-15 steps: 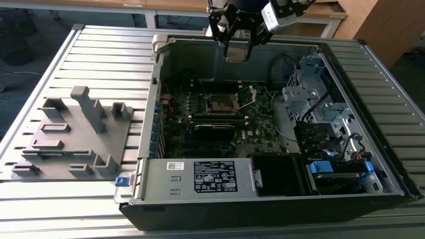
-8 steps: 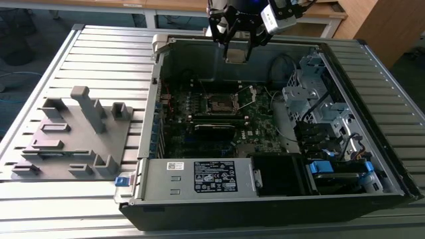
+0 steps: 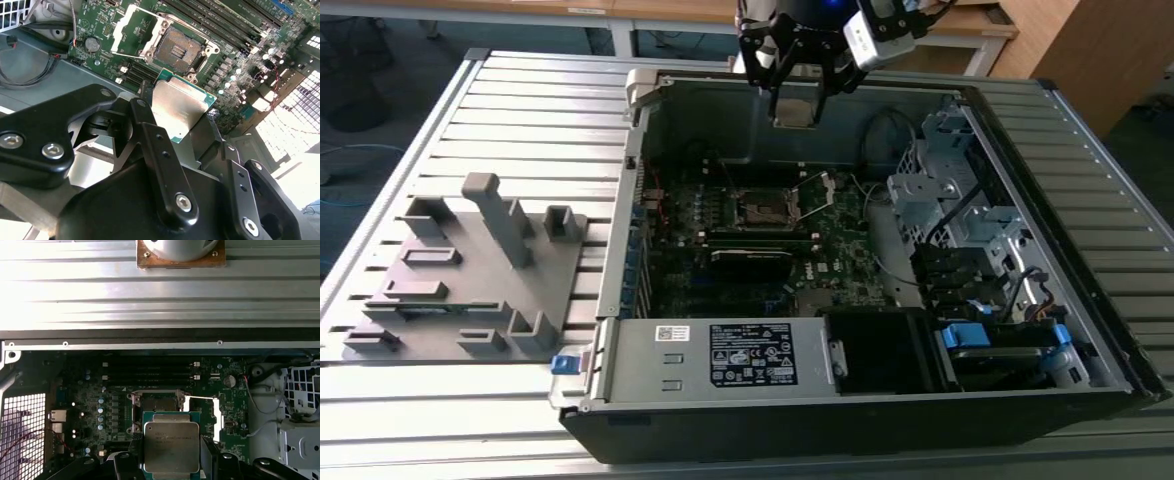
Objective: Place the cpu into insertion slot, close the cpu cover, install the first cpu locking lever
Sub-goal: 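Place the cpu into insertion slot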
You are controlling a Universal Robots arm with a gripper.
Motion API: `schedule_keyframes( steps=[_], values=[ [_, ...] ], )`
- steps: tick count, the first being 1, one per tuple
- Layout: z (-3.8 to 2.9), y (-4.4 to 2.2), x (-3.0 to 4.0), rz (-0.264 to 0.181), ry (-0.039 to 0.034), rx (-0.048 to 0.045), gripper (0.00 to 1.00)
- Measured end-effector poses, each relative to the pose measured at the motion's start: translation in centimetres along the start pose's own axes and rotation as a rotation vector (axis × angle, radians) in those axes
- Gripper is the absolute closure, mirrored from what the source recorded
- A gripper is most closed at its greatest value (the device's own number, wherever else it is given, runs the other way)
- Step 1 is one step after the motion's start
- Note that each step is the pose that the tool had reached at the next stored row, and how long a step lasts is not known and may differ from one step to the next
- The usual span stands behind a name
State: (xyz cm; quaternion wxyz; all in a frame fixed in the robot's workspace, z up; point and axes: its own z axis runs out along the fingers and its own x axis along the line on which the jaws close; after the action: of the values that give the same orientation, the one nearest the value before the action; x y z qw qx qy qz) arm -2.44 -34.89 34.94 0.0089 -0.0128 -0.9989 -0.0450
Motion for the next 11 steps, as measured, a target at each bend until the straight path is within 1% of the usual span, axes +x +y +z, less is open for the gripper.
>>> schedule_keyframes(
  steps=[5,7,11],
  values=[
    [0.16,-0.02,0.00,0.000,0.0003,0.0005,0.46],
    [0.36,-0.03,-0.01,0.000,0.0001,0.0004,0.46],
    [0.43,-0.03,-0.01,0.000,0.0000,0.0000,0.46]
  ],
)
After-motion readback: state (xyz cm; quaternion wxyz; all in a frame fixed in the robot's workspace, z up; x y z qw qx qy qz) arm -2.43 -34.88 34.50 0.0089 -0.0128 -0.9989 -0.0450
